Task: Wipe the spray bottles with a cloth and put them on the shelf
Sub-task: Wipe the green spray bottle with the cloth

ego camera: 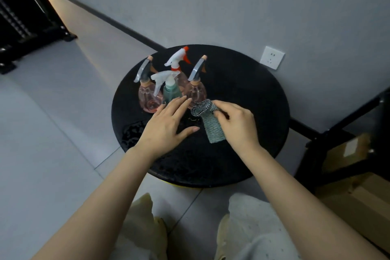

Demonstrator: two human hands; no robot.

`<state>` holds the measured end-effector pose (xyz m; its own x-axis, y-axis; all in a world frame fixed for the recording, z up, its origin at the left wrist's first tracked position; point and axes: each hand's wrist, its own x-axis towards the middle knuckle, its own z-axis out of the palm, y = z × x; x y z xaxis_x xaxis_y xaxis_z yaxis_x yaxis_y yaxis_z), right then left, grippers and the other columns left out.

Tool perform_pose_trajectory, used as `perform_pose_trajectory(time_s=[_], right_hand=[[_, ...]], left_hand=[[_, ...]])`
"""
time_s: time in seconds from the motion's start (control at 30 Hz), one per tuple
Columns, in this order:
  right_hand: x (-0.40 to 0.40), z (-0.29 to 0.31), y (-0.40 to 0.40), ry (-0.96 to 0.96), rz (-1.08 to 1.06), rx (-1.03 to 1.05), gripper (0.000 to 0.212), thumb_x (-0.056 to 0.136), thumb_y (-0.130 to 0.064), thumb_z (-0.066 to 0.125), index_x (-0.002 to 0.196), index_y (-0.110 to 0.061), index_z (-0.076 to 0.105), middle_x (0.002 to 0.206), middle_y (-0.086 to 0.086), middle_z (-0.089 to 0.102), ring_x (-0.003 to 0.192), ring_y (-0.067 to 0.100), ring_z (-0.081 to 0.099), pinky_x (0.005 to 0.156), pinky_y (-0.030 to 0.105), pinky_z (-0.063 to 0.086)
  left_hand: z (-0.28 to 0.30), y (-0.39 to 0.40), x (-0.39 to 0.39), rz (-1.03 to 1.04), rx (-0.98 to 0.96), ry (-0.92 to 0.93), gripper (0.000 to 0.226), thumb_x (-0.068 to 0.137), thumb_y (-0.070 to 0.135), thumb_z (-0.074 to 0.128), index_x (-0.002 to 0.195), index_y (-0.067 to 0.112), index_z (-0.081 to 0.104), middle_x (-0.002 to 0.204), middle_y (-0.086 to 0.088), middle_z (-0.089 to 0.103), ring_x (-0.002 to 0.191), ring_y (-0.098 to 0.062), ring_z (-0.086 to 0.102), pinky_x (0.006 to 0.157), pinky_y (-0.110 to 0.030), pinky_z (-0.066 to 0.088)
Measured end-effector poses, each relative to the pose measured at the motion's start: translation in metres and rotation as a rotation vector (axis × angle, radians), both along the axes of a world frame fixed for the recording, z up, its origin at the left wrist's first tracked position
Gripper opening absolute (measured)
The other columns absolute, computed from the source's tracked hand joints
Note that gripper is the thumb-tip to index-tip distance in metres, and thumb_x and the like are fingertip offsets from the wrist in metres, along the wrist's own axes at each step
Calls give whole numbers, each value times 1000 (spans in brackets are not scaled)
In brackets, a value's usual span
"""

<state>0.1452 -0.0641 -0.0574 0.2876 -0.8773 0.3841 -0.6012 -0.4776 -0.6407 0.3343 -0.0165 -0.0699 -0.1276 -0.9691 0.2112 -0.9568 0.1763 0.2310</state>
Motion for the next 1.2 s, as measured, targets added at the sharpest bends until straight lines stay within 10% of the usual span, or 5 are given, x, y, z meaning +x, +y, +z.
perform_pose_trajectory(time_s=[0.27,0.47,0.83,1.0,1.2], right_hand=[[46,-23,-23,-4,14,86,31,86,-10,64,117,-13,65,113,4,68,103,20,64,87,43,53],[54,-38,-37,14,-6,132,30,86,-12,65,117,-13,66,113,2,68,103,19,65,87,41,53],[44,-53,-45,30,-39,207,31,86,-14,65,116,-14,66,113,3,68,104,18,64,91,39,51],[41,-54,-46,32,-42,222,31,86,-14,65,116,-15,66,114,3,68,104,18,64,91,39,51],[35,-53,-46,45,-40,242,31,86,-15,65,117,-16,66,114,3,68,103,18,64,90,37,52]], left_hand=[[-17,-39,49,172,7,129,71,89,51,48,148,20,24,151,-6,30,133,-29,36,107,-41,34],[-23,-62,55,376,-226,396,51,85,31,65,128,13,43,120,-8,44,90,-19,55,66,-38,53],[-42,-94,58,491,-127,1063,32,77,27,75,104,15,62,98,5,65,91,-7,62,79,-14,49],[-36,-105,58,485,-159,1110,15,81,23,71,75,16,59,70,5,58,60,4,55,62,-11,43],[-34,-105,59,434,-140,1194,29,77,42,68,95,19,67,97,-8,71,93,-22,68,85,-41,55]])
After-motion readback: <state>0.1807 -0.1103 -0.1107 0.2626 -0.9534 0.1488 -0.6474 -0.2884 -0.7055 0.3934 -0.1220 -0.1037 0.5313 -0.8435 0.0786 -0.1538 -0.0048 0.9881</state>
